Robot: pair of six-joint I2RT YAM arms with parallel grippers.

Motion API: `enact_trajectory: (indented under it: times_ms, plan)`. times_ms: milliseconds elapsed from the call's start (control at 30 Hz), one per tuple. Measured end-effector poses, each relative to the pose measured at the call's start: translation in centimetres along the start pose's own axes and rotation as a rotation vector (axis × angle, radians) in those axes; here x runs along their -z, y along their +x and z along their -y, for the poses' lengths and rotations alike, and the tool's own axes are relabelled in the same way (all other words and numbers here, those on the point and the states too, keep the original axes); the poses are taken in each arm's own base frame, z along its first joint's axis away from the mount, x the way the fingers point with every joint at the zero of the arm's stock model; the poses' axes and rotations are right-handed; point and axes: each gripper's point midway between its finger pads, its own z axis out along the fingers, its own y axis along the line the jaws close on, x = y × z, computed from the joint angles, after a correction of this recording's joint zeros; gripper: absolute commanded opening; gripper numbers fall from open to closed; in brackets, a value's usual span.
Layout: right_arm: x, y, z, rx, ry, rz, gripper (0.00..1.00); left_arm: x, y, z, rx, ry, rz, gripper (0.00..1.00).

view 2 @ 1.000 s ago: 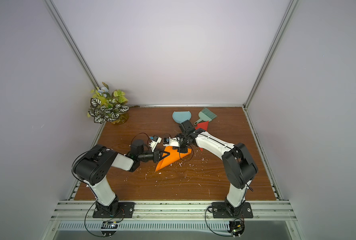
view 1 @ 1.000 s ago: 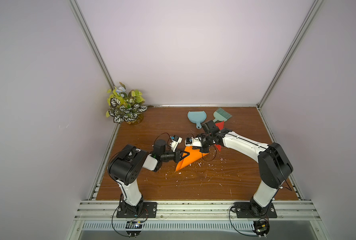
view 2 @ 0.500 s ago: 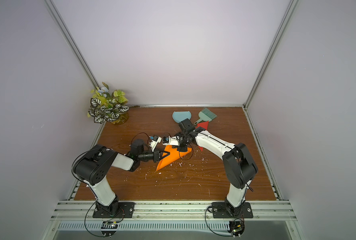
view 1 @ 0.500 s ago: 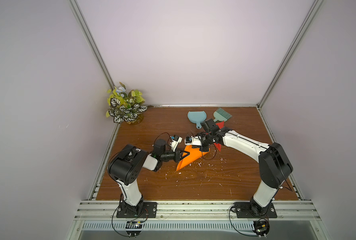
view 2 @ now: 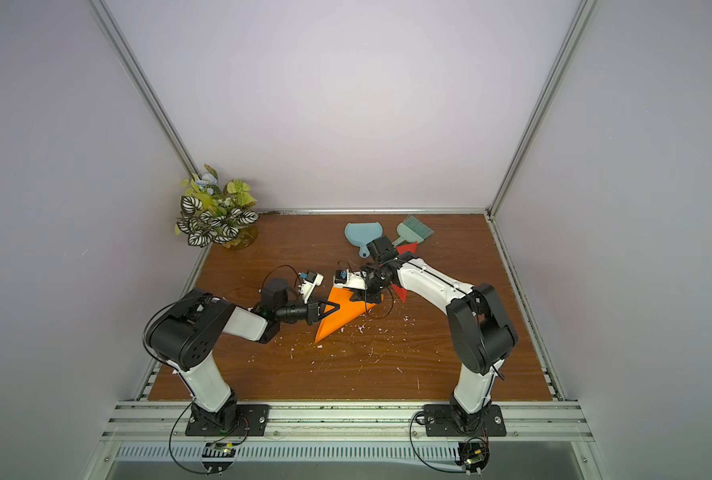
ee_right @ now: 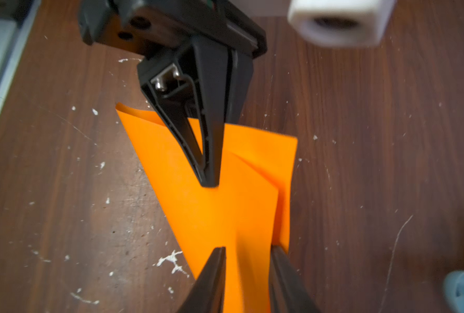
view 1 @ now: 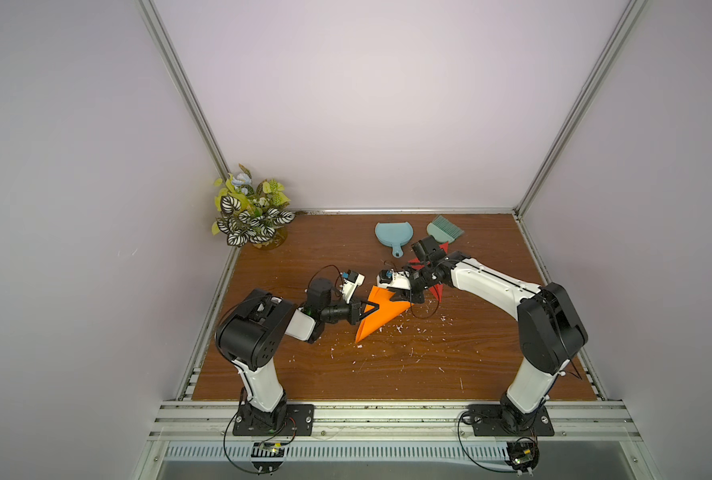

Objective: Fold the square paper diagonally
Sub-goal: Fold the paper at the center of the board.

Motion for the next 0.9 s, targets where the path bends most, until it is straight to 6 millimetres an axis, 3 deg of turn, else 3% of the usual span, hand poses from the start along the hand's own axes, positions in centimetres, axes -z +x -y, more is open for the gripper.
enact_trajectory:
  times_ms: [200, 300, 433, 633, 900]
  plan:
    - [4.6, 2.3, 1.5, -0.195, 0.031, 0.084, 0.35, 0.3, -0.4, 0.8, -0.056, 0.008, 0.011, 0.00]
    - [5.5, 2.2, 1.4, -0.254, 0.013, 0.122, 0.36, 0.2, -0.3, 1.0, -0.078, 0.010, 0.010, 0.00]
    - [4.4, 2.4, -0.2, -0.325, -0.079, 0.142, 0.37, 0.1, -0.2, 1.1, -0.096, 0.016, 0.006, 0.00]
    - [1.4, 4.5, -1.8, -0.448, -0.207, 0.100, 0.38, 0.0, -0.1, 1.4, -0.115, 0.028, -0.001, 0.00]
    - [0.9, 4.5, -1.4, -0.462, -0.220, 0.087, 0.40, -0.1, 0.1, 1.7, -0.132, 0.041, -0.008, 0.00]
